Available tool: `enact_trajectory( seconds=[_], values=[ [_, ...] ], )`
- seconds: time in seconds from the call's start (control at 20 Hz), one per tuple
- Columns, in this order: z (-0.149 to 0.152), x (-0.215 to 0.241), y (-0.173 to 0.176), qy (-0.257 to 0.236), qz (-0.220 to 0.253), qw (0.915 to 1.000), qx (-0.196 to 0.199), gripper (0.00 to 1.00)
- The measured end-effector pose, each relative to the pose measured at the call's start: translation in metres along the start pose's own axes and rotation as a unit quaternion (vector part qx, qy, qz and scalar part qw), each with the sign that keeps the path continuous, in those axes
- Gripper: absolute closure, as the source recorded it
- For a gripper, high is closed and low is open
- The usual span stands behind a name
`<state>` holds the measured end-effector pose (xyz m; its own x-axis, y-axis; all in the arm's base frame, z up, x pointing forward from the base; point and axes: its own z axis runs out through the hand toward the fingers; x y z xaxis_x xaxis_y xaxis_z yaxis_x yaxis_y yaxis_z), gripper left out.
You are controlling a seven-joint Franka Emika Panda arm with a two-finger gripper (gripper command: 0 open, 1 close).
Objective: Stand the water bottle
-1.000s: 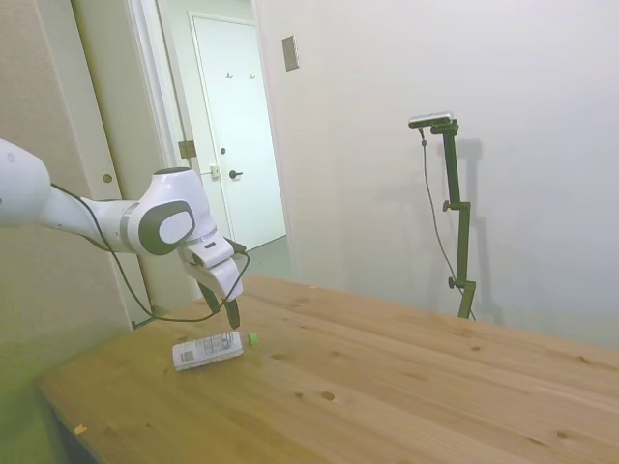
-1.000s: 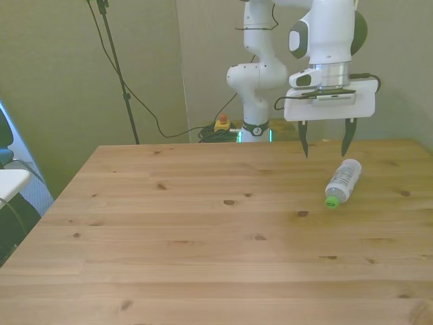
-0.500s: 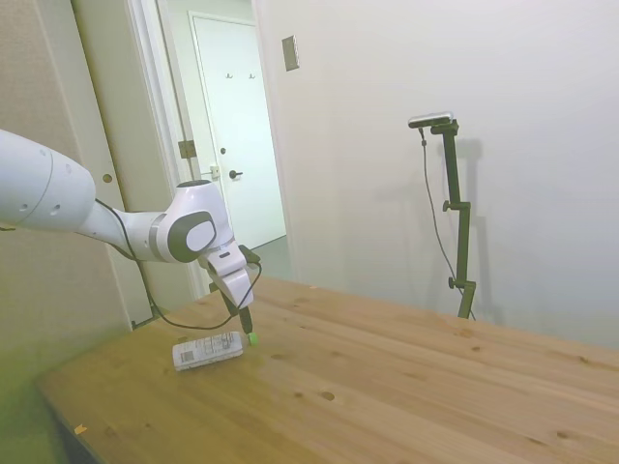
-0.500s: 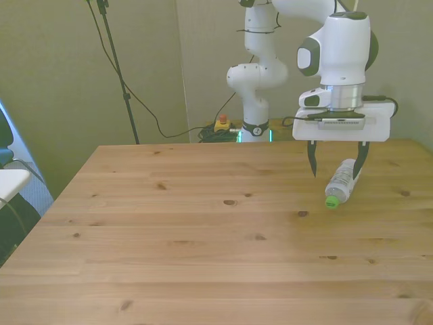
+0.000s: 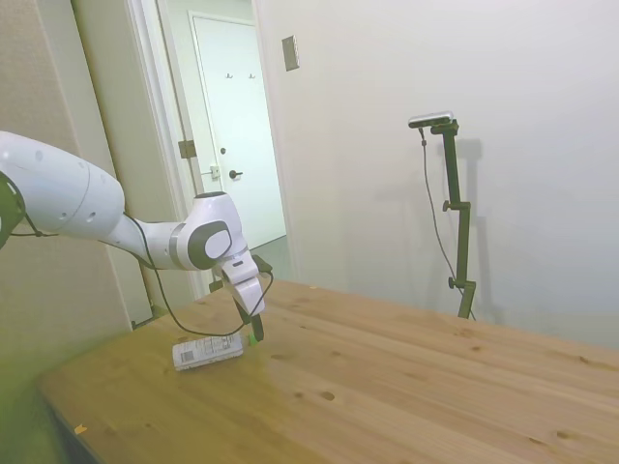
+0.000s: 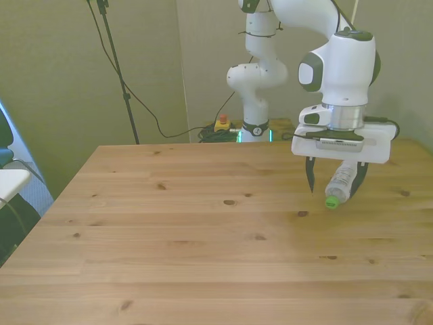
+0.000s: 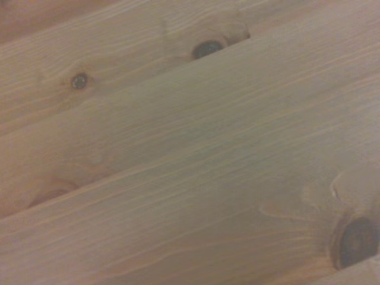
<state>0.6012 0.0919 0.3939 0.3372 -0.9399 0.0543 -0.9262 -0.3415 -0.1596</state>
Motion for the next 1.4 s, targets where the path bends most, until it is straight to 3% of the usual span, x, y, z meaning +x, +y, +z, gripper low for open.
enact_trajectory(
  seconds=[0.4,0.45,1.4],
  values=[
    [0.027,-0.012,-0.006,-0.007,-0.011,0.9996,-0.025,0.0],
    [0.029,-0.014,-0.006,-0.008,-0.012,0.9995,-0.026,1.0],
    [0.029,-0.008,-0.004,-0.021,-0.022,0.9985,-0.045,1.0]
  ],
)
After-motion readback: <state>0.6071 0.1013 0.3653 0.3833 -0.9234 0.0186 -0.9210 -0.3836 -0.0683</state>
